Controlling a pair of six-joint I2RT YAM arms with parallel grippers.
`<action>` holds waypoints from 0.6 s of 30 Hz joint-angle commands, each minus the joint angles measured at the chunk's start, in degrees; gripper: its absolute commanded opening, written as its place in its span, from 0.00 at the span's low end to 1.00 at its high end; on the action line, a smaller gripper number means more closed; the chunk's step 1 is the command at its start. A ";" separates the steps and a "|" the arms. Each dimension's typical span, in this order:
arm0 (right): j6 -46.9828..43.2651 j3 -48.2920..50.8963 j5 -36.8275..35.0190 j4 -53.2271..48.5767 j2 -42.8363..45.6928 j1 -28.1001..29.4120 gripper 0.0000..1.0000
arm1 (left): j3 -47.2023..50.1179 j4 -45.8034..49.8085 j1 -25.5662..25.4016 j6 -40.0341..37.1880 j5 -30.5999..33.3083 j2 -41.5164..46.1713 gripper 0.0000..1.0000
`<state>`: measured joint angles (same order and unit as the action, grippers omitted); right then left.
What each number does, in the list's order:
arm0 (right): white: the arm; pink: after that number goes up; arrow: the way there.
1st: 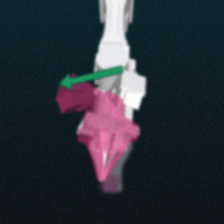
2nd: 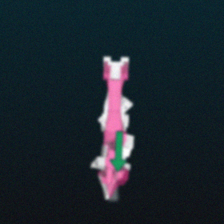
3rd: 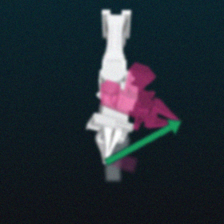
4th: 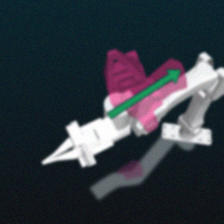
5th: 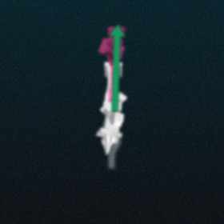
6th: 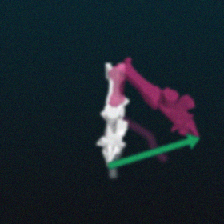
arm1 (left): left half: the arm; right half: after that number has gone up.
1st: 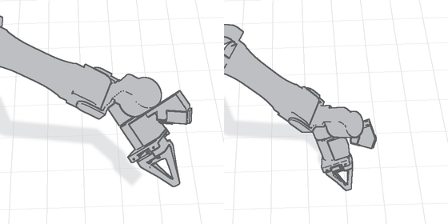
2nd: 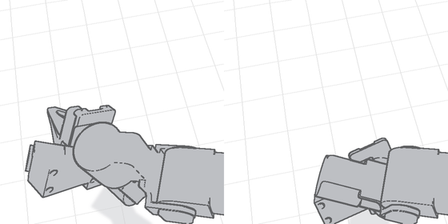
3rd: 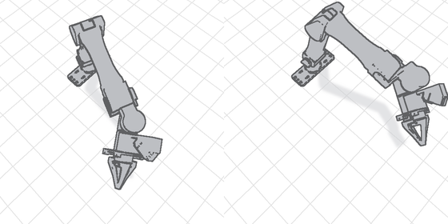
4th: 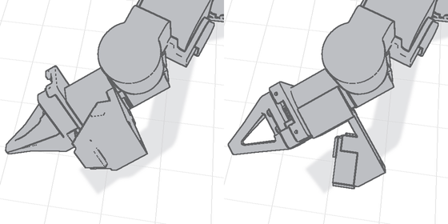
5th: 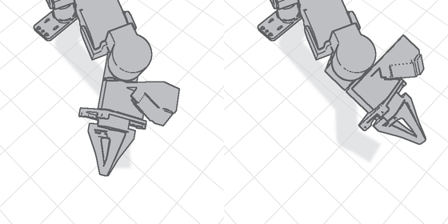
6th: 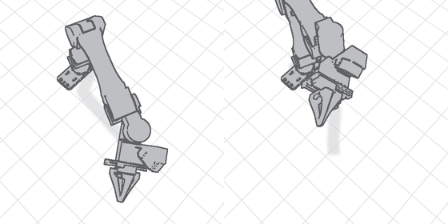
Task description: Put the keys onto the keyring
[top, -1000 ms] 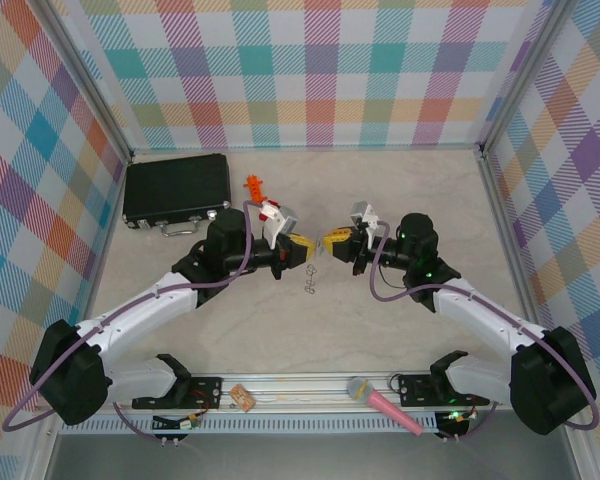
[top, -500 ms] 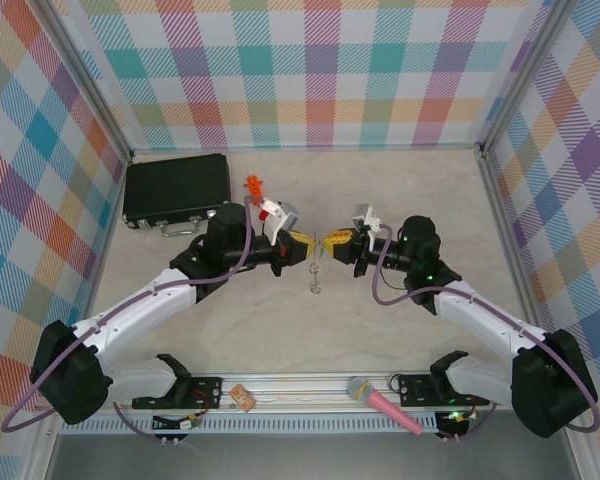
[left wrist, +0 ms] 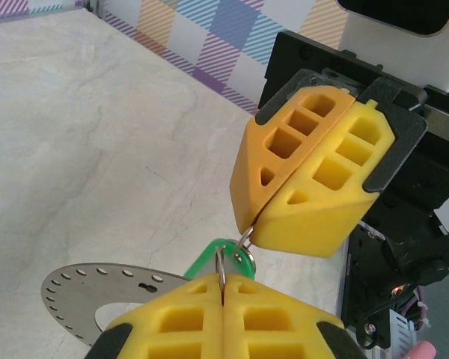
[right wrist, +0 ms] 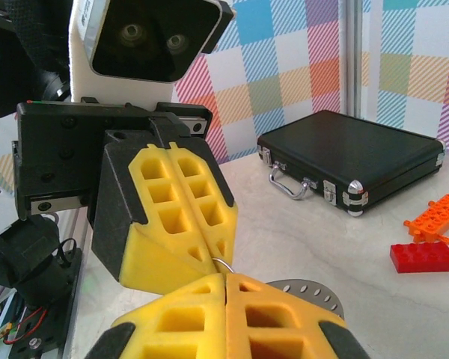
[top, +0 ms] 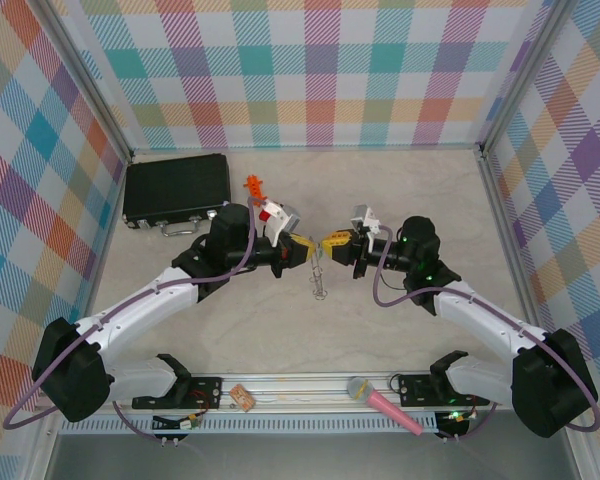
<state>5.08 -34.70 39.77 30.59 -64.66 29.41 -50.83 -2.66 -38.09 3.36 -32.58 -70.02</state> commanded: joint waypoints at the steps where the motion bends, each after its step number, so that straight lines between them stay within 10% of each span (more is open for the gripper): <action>1: -0.60 -0.18 1.68 1.65 -0.32 0.48 0.00 | -2.00 -0.60 -0.59 -0.57 -1.98 -0.03 0.00; 18: -2.01 1.71 -4.10 1.99 2.16 0.56 0.00 | -1.30 -1.13 -0.58 -0.60 -1.56 0.24 0.00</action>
<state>4.45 -33.45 36.03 30.85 -63.24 29.78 -50.85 -2.68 -38.13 3.36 -33.08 -70.02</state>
